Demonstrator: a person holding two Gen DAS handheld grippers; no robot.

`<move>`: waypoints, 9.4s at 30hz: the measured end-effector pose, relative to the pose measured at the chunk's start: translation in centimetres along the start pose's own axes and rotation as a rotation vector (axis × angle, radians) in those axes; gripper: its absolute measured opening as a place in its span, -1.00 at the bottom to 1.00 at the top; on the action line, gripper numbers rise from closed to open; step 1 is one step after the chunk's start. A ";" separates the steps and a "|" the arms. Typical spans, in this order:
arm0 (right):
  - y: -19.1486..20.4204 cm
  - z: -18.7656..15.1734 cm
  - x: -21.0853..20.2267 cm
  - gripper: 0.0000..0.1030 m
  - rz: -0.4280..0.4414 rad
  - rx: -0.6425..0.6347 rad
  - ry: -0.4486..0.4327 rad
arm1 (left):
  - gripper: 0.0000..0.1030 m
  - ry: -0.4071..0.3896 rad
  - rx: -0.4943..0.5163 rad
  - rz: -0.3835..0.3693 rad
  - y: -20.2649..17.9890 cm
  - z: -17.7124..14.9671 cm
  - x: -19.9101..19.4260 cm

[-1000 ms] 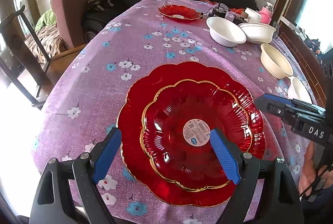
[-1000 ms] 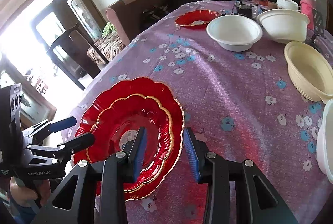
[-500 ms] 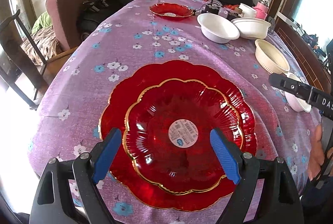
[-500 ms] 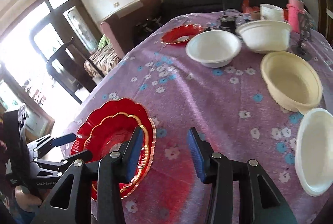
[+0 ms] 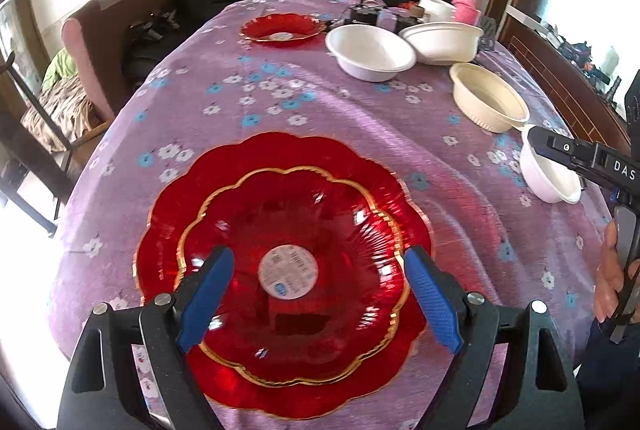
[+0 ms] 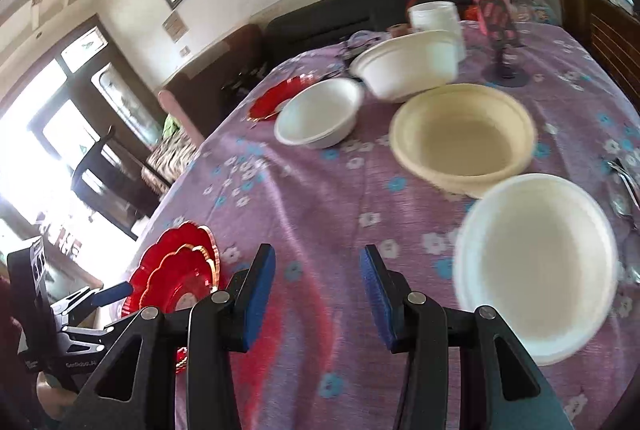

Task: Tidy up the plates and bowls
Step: 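Move the right gripper toward the white paper bowls, then grasp the rim of the shallow white paper bowl with the right gripper, then carry the white bowl over and lower it onto the stacked red plates, then open the right gripper and lift it off the white bowl, then move the right gripper to the beige ribbed bowl, then grasp the rim of the beige ribbed bowl with the right gripper, then carry the beige bowl over to the plate stack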

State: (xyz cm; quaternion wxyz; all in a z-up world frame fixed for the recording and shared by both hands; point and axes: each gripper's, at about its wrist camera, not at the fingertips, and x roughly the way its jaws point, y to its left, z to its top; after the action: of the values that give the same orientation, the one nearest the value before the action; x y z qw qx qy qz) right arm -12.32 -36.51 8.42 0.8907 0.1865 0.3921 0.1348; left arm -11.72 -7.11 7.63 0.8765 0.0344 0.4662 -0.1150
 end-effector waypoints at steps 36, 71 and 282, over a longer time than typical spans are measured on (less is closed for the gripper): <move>-16.6 -2.3 -6.2 -0.51 -0.161 0.269 -0.065 | -0.26 0.144 0.095 -0.314 -20.8 7.6 12.4; 3.4 -3.3 0.4 -0.79 0.070 -0.067 0.021 | -0.71 -0.131 -0.057 -0.151 -3.2 0.0 -0.2; -7.8 5.1 4.9 -0.79 -0.048 0.083 0.050 | -0.50 0.055 -0.171 -0.155 -11.0 8.6 12.8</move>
State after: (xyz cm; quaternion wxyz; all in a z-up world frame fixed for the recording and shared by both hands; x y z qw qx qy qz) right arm -4.54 -42.70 4.99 0.8750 0.2105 0.4239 0.1016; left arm -0.43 -21.42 2.42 0.8516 -0.0735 0.4994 -0.1413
